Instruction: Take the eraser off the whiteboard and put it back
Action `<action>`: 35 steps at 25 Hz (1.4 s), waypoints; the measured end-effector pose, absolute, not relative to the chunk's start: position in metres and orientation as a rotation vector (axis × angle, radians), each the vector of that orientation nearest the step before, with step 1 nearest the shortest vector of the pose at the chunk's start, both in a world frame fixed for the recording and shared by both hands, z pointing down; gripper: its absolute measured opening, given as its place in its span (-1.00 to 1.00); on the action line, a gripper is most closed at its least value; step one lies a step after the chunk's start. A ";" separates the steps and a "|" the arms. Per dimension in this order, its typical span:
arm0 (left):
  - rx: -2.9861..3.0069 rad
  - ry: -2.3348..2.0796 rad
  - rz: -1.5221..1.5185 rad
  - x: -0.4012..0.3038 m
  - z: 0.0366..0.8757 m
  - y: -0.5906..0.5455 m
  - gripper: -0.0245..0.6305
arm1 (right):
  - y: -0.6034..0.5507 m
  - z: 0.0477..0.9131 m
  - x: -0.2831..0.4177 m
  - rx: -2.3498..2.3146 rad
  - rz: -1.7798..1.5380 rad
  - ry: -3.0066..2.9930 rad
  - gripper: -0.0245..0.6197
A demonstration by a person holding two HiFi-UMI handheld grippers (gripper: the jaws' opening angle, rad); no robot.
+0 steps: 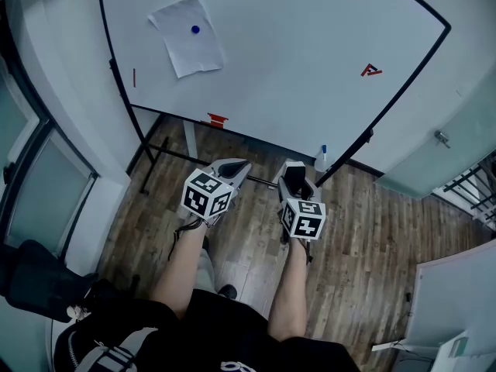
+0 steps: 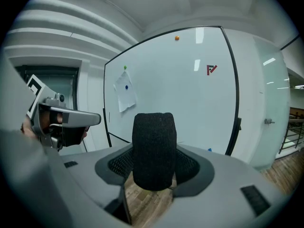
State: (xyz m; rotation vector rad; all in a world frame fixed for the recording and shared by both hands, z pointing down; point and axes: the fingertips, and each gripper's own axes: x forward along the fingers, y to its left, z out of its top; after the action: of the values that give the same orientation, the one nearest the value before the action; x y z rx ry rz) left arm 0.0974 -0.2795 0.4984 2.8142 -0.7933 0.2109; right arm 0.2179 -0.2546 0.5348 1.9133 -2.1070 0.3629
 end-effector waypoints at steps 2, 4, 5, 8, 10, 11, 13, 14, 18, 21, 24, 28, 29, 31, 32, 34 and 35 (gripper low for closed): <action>2.815 -0.799 0.207 0.094 0.495 -0.292 -0.87 | -0.268 0.528 0.218 1.923 0.352 -2.109 -0.15; 2.818 -0.809 0.199 0.092 0.490 -0.307 -0.87 | -0.284 0.516 0.217 1.935 0.330 -2.118 -0.15; 2.821 -0.814 0.197 0.090 0.487 -0.316 -0.87 | -0.293 0.513 0.216 1.937 0.322 -2.121 -0.15; 2.833 -0.829 0.192 0.086 0.476 -0.343 -0.87 | -0.320 0.503 0.213 1.941 0.303 -2.128 -0.15; 2.842 -0.840 0.183 0.083 0.467 -0.363 -0.87 | -0.340 0.495 0.213 1.949 0.292 -2.129 -0.15; 2.846 -0.846 0.179 0.081 0.462 -0.375 -0.87 | -0.351 0.492 0.213 1.956 0.288 -2.128 -0.15; 2.855 -0.857 0.174 0.077 0.454 -0.398 -0.87 | -0.373 0.484 0.212 1.971 0.278 -2.126 -0.15; 2.860 -0.864 0.170 0.074 0.449 -0.409 -0.87 | -0.384 0.479 0.211 1.981 0.272 -2.126 -0.15; 2.869 -0.917 0.131 0.061 0.431 -0.454 -0.87 | -0.423 0.465 0.209 2.024 0.251 -2.111 -0.15; 2.863 -0.929 0.126 0.053 0.428 -0.483 -0.87 | -0.449 0.464 0.210 2.046 0.260 -2.087 -0.15; 2.858 -0.927 0.133 0.045 0.429 -0.512 -0.87 | -0.476 0.464 0.206 2.054 0.263 -2.068 -0.15; 2.865 -0.928 0.127 0.042 0.426 -0.547 -0.87 | -0.508 0.461 0.205 2.089 0.254 -2.045 -0.15; 2.868 -0.929 0.124 0.042 0.426 -0.555 -0.87 | -0.516 0.460 0.207 2.104 0.253 -2.034 -0.15; 2.873 -0.928 0.119 0.043 0.425 -0.572 -0.87 | -0.532 0.459 0.212 2.141 0.255 -2.006 -0.15; 2.875 -0.925 0.119 0.043 0.426 -0.579 -0.87 | -0.539 0.460 0.215 2.162 0.258 -1.993 -0.15; 2.876 -0.918 0.126 0.043 0.430 -0.593 -0.87 | -0.552 0.463 0.218 2.194 0.270 -1.970 -0.15; 2.874 -0.915 0.132 0.042 0.432 -0.600 -0.87 | -0.557 0.465 0.220 2.209 0.277 -1.958 -0.15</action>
State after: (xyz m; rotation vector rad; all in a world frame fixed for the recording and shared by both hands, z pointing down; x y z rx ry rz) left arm 0.0425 -0.5995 0.4322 2.8738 -0.9151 0.1318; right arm 0.2203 -0.5574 0.4645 2.2086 -1.9584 0.2766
